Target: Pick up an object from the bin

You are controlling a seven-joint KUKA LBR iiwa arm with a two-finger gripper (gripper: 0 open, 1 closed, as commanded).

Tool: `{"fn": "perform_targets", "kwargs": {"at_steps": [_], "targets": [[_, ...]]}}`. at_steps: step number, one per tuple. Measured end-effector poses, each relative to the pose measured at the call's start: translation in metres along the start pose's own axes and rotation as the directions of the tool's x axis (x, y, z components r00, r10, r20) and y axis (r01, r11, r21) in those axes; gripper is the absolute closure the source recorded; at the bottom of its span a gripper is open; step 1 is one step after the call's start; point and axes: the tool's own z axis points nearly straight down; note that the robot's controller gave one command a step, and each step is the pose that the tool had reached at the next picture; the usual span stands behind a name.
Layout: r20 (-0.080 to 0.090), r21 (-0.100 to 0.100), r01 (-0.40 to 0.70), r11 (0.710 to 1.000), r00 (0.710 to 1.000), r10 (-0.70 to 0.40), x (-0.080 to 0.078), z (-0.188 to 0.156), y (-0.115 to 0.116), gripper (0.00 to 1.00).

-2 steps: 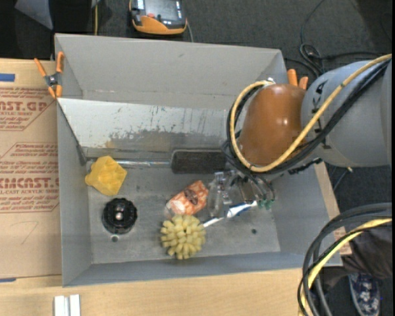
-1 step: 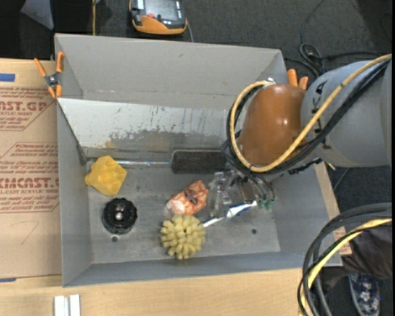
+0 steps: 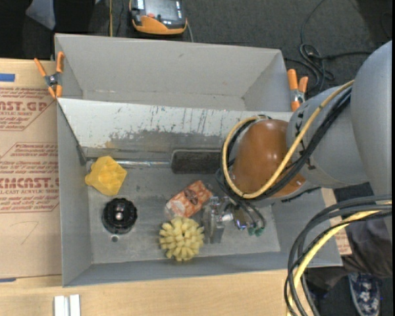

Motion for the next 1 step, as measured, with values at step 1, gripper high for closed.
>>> {"fn": "perform_targets", "kwargs": {"at_steps": [1], "targets": [[0.010, 0.001, 0.069, 0.998, 0.998, -0.069, -0.0261, -0.0302, -0.0008, 1.00]]}}
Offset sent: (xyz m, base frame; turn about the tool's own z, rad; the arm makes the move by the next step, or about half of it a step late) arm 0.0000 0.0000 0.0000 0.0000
